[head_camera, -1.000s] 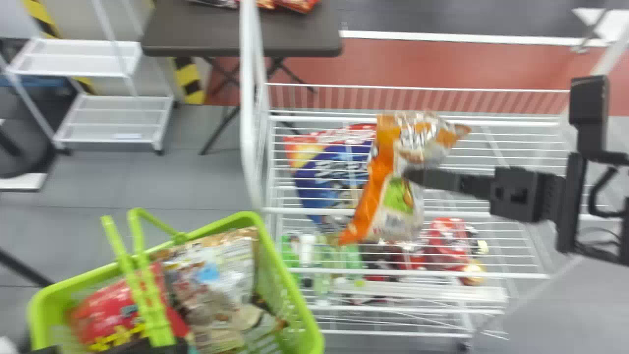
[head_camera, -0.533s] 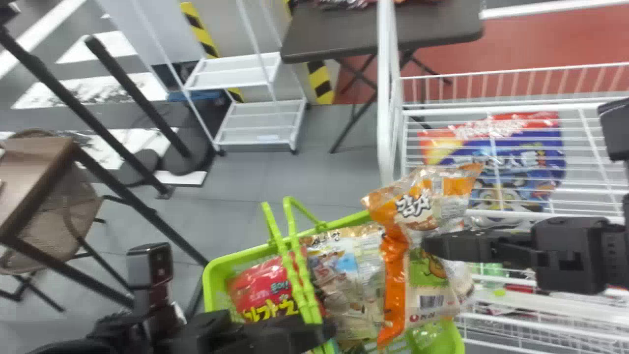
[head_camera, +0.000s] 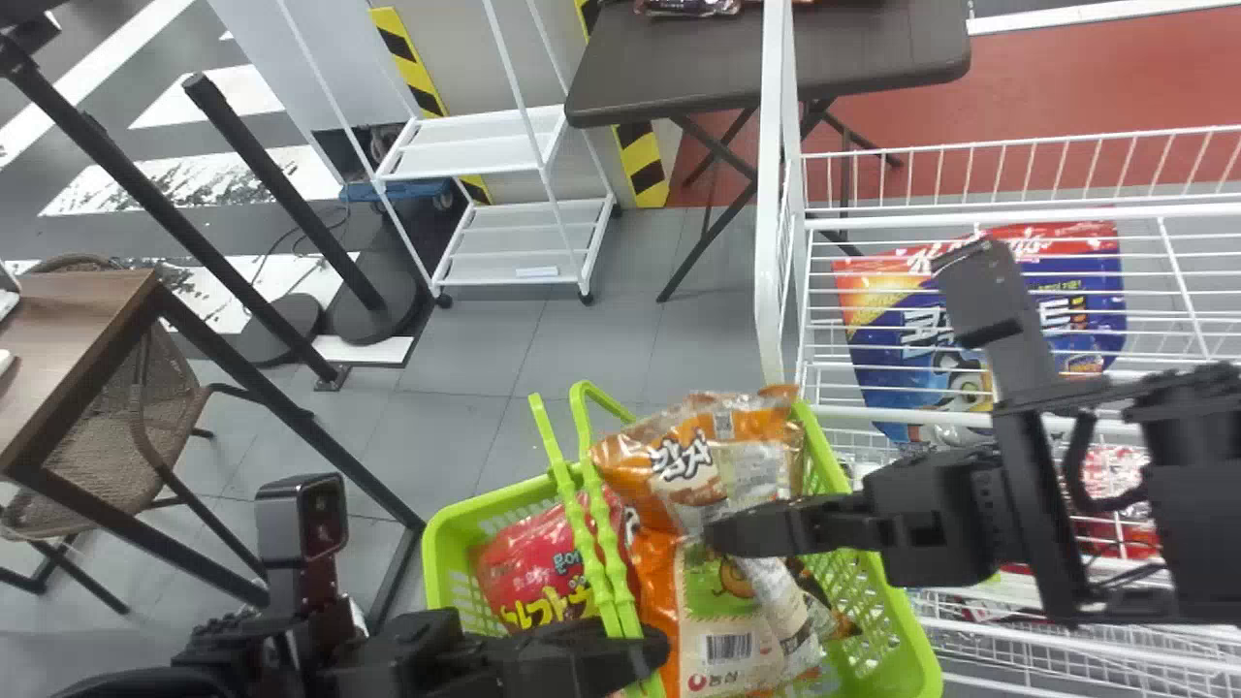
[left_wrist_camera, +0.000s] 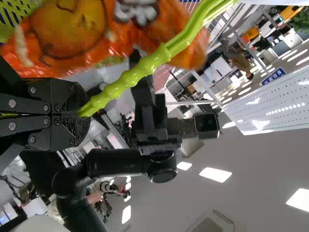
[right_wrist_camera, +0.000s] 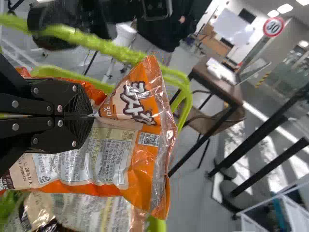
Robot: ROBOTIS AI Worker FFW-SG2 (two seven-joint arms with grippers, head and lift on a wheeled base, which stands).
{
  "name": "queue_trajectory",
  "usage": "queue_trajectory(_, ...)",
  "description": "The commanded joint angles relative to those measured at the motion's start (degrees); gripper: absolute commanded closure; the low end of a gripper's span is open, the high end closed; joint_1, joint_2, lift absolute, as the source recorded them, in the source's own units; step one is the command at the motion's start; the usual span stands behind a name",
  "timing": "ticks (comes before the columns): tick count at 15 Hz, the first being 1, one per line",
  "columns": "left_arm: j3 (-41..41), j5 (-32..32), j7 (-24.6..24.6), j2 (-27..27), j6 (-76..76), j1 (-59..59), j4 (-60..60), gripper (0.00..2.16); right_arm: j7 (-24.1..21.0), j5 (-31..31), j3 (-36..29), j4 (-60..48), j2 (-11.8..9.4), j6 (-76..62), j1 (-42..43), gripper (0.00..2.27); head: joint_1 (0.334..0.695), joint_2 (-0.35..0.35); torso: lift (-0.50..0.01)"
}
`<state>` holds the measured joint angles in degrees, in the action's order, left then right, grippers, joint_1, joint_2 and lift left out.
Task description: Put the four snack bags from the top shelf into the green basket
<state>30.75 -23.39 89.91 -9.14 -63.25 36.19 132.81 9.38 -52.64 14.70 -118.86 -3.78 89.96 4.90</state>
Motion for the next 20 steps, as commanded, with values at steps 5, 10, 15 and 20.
queue_trajectory(5,0.2,-0.6,0.7,-0.2,0.0,0.3,0.4,2.15,1.1,0.1,2.7,5.1,0.1,0.1,2.1,0.00,0.695,0.350,-0.006)
queue_trajectory(10,0.5,-0.8,0.7,-0.4,0.2,0.4,-0.1,2.15,4.3,-4.5,-7.1,2.1,-0.3,0.1,0.1,0.04,0.695,0.350,-0.006)
queue_trajectory(15,1.0,-1.3,0.7,-0.5,0.9,1.1,-0.5,2.15,5.5,8.3,-24.2,-8.8,-4.2,-7.4,-8.8,0.05,0.695,0.350,-0.006)
queue_trajectory(20,-1.1,-1.0,0.7,-0.6,1.9,1.3,-1.9,2.15,5.3,30.1,-24.2,-3.8,-5.3,-66.4,-25.4,0.05,0.695,0.057,-0.006)
